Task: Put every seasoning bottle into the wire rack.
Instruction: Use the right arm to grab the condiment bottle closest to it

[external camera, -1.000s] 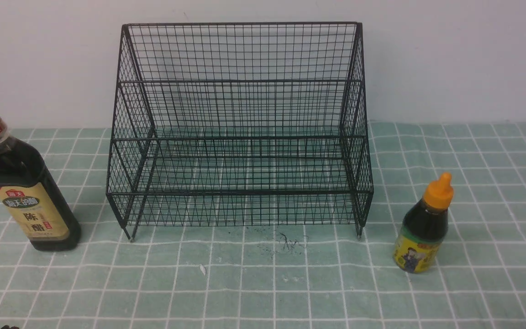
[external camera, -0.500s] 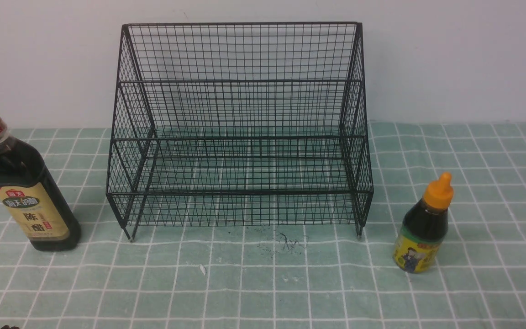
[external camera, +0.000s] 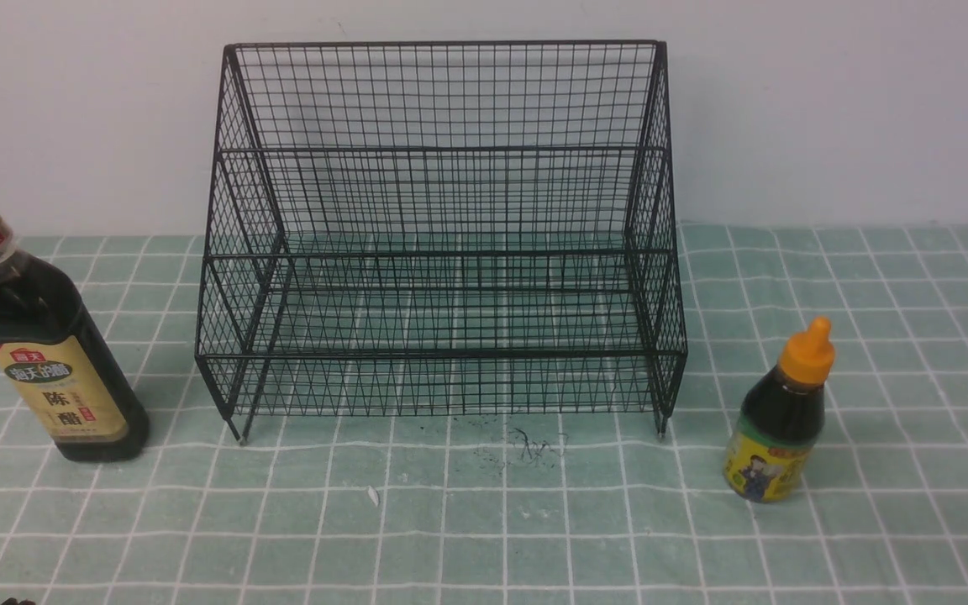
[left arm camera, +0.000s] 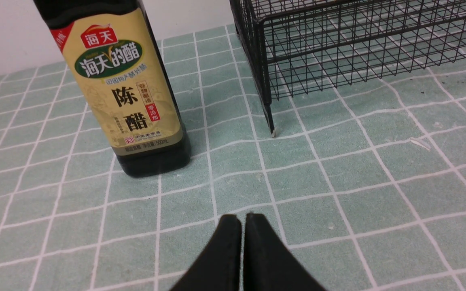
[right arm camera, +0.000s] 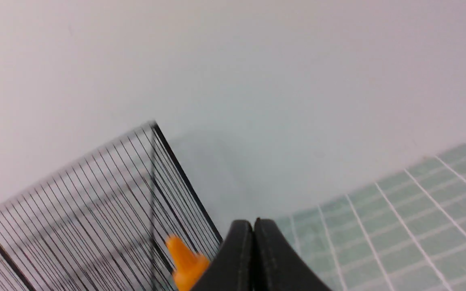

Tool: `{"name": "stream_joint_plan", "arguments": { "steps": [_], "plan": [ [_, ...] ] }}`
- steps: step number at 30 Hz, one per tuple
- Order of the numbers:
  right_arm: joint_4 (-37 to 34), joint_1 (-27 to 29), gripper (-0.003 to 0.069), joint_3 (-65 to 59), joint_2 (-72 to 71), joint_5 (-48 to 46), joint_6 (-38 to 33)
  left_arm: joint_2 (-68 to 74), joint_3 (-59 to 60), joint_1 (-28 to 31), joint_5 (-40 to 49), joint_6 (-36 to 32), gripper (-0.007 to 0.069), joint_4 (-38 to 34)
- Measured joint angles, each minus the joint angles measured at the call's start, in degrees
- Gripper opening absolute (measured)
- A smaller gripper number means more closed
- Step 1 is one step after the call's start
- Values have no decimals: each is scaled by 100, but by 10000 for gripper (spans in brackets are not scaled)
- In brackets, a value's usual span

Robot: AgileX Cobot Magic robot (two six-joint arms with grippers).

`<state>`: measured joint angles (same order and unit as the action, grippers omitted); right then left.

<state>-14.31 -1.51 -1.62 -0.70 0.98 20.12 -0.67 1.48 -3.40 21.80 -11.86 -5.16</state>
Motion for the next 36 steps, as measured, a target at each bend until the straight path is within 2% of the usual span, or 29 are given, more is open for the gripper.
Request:
{"name": "stream_joint_plan", "arguments": {
  "steps": [8, 10, 11, 12, 15, 16, 18, 22, 23, 25, 28, 33, 35, 36],
  "plan": [
    [-739, 0, -12, 20, 0, 1017, 151, 0, 0, 0, 0, 0, -6, 0],
    [-822, -21, -12, 144, 0, 846, 243, 0, 0, 0, 0, 0, -6, 0],
    [-822, -55, -12, 468, 0, 374, 293, 0, 0, 0, 0, 0, -6, 0],
    [-794, -69, -12, 596, 13, 286, 293, 0, 0, 0, 0, 0, -6, 0],
    [-192, -191, -12, 2078, 657, -1923, -29, 0, 0, 0, 0, 0, -6, 0],
    [-157, -192, -12, 2163, 657, -1923, -57, 0, 0, 0, 0, 0, -6, 0],
    [177, -245, -12, 3322, 1598, -3724, -506, 0, 0, 0, 0, 0, -6, 0],
    [346, -244, -12, 4552, 3071, -5893, -1113, 0, 0, 0, 0, 0, -6, 0],
    [352, -244, -11, 4667, 3147, -5981, -1129, 0, 0, 0, 0, 0, -6, 0],
    [443, -244, -4, 5204, 4009, -6762, -1304, 0, 0, 0, 0, 0, -6, 0],
    [487, -244, 36, 5717, 4872, -7130, -1575, 0, 0, 0, 0, 0, -6, 0],
    [307, -289, 178, 6232, 5903, -7114, -2012, 0, 0, 0, 0, 0, -6, 0],
    [285, -506, 306, 6409, 6425, -6880, -2240, 0, 0, 0, 0, 0, -6, 0],
    [290, -528, 316, 6419, 6460, -6859, -2263, 0, 0, 0, 0, 0, -6, 0]
  ]
}}
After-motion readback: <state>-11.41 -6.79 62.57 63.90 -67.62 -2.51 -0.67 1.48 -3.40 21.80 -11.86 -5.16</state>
